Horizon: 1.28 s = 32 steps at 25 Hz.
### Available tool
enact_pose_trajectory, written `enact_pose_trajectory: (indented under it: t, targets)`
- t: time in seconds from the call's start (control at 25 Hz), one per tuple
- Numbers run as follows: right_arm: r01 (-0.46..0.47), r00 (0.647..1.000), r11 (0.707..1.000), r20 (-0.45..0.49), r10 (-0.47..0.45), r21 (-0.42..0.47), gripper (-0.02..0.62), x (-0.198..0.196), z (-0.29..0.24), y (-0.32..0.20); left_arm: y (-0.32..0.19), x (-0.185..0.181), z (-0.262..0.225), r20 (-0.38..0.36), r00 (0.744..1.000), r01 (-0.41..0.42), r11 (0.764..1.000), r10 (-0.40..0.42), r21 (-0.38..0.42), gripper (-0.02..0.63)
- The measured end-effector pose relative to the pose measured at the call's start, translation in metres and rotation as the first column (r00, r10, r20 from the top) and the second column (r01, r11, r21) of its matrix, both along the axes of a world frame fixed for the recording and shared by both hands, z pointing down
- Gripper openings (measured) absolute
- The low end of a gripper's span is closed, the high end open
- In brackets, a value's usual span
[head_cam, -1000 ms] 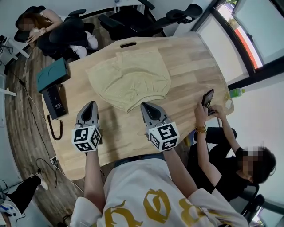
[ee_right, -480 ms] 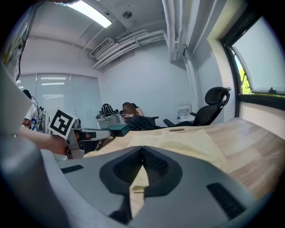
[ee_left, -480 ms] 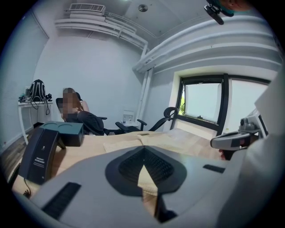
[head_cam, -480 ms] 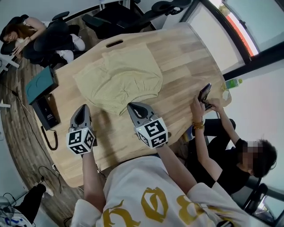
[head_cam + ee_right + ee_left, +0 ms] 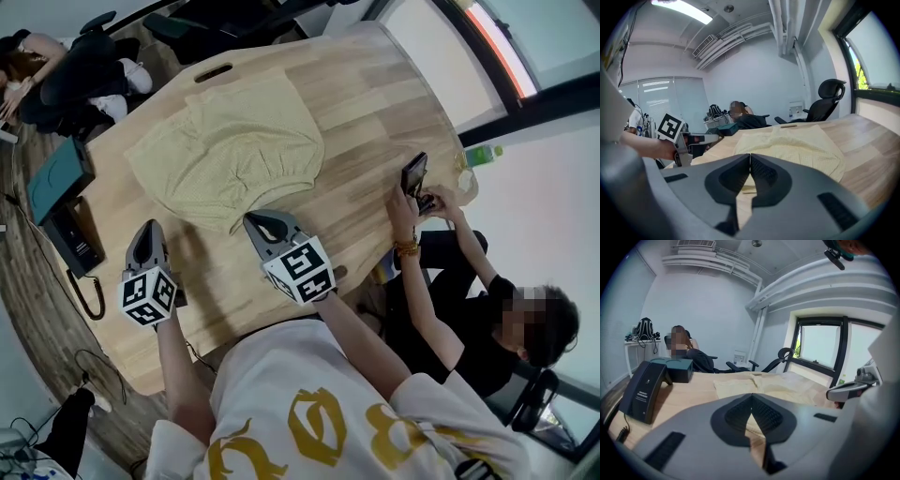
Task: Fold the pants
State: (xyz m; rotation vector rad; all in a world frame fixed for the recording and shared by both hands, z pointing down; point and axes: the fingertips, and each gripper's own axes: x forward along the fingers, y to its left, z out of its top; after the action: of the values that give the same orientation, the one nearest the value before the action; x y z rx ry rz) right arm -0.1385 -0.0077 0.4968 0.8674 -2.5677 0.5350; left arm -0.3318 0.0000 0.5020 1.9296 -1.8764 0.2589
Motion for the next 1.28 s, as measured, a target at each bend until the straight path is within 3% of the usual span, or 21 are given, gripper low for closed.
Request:
enact_pose_trajectory:
  t: [0.72, 0.92, 1.28]
  targets:
    - [0.097, 0.992, 0.988, -0.069, -0.106, -0.121, 0.009, -0.01, 0.047, 0.003, -0.031, -0.002, 0.05, -0.038, 0.999, -0.012, 0.992, 0.007, -0.128, 0.009]
    - [0.144, 0.983, 0.974, -0.089, -0.161, -0.177, 0.009, -0.021, 0.067, 0.009, -0.04, -0.004, 0.069, -0.037, 0.999, -0.039, 0.984, 0.033, -0.176, 0.091]
    - [0.268, 0.957, 0.956, -0.083, -0.279, -0.123, 0.06, -0.046, 0.074, 0.017, -0.049, -0.02, 0.091, -0.055, 0.998, -0.021, 0.97, 0.008, -0.241, 0.12]
